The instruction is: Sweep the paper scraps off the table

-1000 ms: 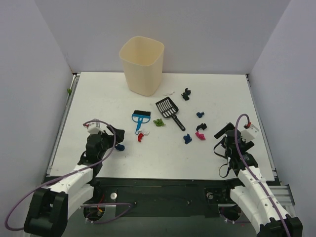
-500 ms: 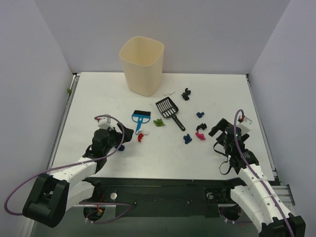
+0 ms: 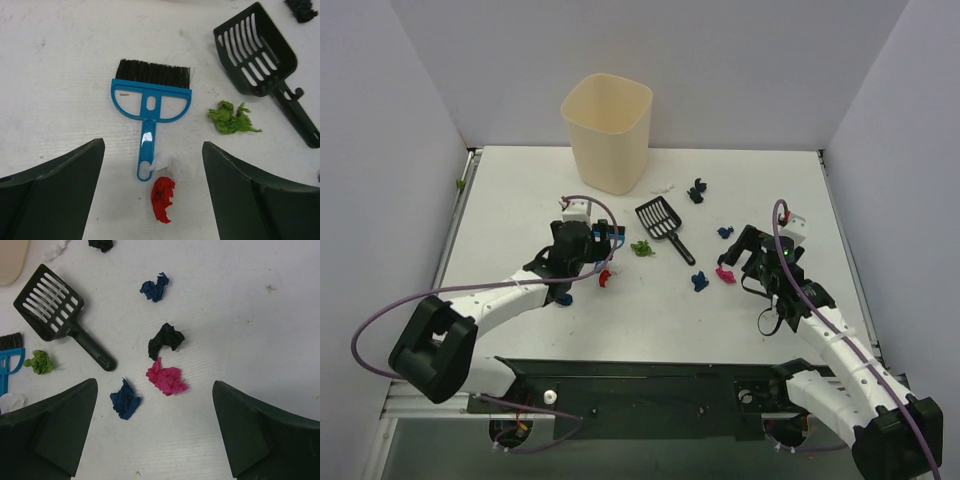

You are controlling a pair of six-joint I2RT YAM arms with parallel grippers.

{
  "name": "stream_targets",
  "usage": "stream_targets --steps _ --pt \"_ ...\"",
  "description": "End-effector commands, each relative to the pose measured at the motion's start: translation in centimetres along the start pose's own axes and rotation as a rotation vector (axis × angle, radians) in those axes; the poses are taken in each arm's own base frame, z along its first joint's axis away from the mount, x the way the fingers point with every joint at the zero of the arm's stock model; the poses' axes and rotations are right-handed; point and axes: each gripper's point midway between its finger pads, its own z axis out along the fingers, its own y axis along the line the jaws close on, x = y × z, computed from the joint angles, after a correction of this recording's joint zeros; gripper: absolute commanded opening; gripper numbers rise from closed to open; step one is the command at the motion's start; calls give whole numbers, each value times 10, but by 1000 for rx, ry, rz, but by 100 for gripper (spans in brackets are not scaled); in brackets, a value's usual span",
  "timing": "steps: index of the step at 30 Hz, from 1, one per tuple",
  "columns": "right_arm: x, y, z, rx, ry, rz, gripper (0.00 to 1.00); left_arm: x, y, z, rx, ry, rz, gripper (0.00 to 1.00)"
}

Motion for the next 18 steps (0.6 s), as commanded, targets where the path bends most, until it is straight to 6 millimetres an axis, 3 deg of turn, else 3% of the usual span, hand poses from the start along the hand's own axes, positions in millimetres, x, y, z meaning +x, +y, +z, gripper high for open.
stream_targets --steps 1,5,11,18 --pt "-17 13 -7 -50 -45 -2 93 10 22 11 -124 81 101 88" --pt "-15 12 -11 -60 -52 -2 93 17 20 27 -114 137 109 76" --pt "-12 6 -12 -49 -54 -8 93 29 13 49 -97 212 144 75" --pt "-8 4 -11 -39 -50 -3 92 62 11 62 -72 335 173 71"
